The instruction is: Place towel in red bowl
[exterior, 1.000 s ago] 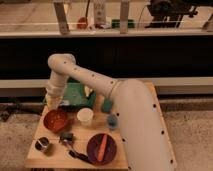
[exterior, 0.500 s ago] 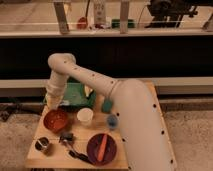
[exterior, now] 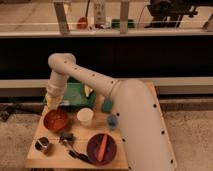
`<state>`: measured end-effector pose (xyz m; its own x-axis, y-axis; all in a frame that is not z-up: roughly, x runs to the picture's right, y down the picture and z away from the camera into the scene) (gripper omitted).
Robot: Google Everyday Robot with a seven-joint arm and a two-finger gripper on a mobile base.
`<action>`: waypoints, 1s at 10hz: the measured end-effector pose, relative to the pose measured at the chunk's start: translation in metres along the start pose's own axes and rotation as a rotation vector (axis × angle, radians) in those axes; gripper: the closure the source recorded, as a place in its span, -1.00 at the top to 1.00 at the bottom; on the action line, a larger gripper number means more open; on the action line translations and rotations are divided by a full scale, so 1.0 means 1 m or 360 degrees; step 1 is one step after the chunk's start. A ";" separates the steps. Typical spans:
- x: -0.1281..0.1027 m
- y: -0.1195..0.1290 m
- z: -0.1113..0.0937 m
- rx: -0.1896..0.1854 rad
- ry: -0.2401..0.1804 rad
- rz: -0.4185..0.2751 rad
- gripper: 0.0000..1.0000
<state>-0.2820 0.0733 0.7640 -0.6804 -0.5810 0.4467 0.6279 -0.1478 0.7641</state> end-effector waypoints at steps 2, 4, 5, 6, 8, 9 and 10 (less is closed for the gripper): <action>0.000 0.000 0.000 0.0002 0.0001 0.0001 -0.97; 0.000 0.000 -0.001 0.0006 -0.0002 0.0001 -0.97; 0.000 -0.001 -0.001 0.0007 -0.0003 0.0000 -0.97; 0.000 -0.001 -0.001 0.0008 -0.0003 -0.0001 -0.97; -0.001 -0.001 0.000 0.0012 -0.0006 0.0000 -0.97; -0.001 -0.001 0.000 0.0011 -0.0010 0.0000 -0.97; -0.001 -0.001 0.000 0.0012 -0.0010 0.0000 -0.97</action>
<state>-0.2819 0.0739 0.7630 -0.6827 -0.5762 0.4494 0.6251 -0.1420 0.7675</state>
